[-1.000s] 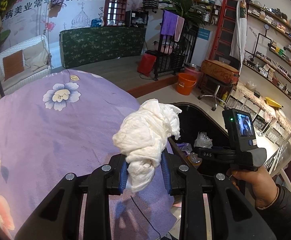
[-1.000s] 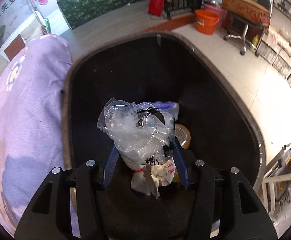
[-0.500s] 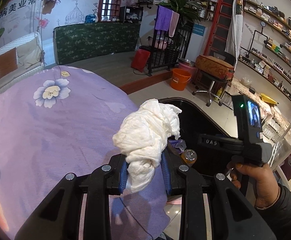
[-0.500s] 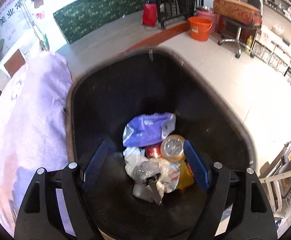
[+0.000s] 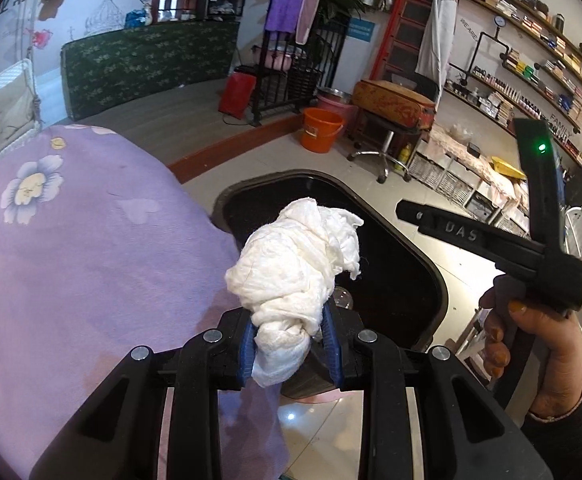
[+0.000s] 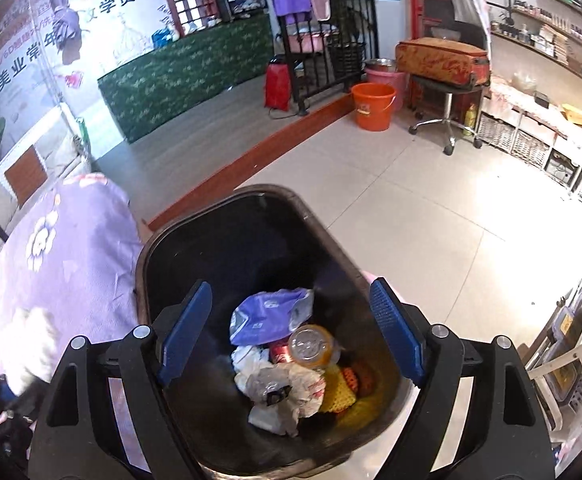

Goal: Collect trash
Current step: 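Lower the white cloth into the bin and open the left gripper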

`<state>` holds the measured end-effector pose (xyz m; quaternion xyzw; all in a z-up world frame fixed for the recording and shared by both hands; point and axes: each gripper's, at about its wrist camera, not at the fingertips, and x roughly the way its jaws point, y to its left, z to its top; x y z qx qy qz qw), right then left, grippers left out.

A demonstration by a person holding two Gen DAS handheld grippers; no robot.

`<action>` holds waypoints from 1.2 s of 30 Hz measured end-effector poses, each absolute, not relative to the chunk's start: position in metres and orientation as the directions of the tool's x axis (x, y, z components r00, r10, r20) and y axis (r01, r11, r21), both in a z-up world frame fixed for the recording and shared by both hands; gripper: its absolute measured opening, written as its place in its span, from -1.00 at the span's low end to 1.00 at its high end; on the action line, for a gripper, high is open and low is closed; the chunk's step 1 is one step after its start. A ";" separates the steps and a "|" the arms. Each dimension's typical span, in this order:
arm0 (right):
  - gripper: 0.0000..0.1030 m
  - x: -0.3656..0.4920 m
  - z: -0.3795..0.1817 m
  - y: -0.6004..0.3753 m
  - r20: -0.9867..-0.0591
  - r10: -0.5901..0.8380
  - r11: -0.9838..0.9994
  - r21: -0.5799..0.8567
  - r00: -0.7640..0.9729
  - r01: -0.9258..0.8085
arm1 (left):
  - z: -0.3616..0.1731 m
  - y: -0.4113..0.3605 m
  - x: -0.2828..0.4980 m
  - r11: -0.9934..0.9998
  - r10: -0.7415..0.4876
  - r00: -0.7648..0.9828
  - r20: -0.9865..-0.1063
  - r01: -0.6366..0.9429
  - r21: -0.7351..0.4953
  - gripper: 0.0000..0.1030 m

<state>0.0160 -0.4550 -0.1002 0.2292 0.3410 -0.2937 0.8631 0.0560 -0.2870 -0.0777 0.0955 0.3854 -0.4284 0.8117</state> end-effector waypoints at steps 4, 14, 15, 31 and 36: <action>0.57 0.005 -0.096 -0.465 -0.713 -0.377 0.699 0.200 0.591 0.686 | -0.086 -0.309 0.059 0.576 -0.622 0.273 -0.734 0.794 -0.193 -0.46; 0.58 -0.013 -0.096 -0.483 -0.702 -0.422 0.654 0.202 0.574 0.729 | -0.106 -0.356 0.055 0.502 -0.581 0.179 -0.794 0.846 -0.177 -0.32; 0.58 -0.014 -0.097 -0.484 -0.702 -0.427 0.651 0.199 0.570 0.733 | -0.106 -0.357 0.054 0.497 -0.581 0.174 -0.795 0.849 -0.177 -0.19; 0.84 -0.030 -0.088 -0.480 -0.645 -0.519 0.633 0.152 0.561 0.759 | -0.081 -0.325 0.037 0.542 -0.641 0.307 -0.704 0.830 -0.132 0.85; 0.89 -0.021 -0.073 -0.456 -0.595 -0.561 0.660 0.098 0.575 0.745 | -0.066 -0.278 0.040 0.606 -0.627 0.423 -0.654 0.792 -0.069 0.88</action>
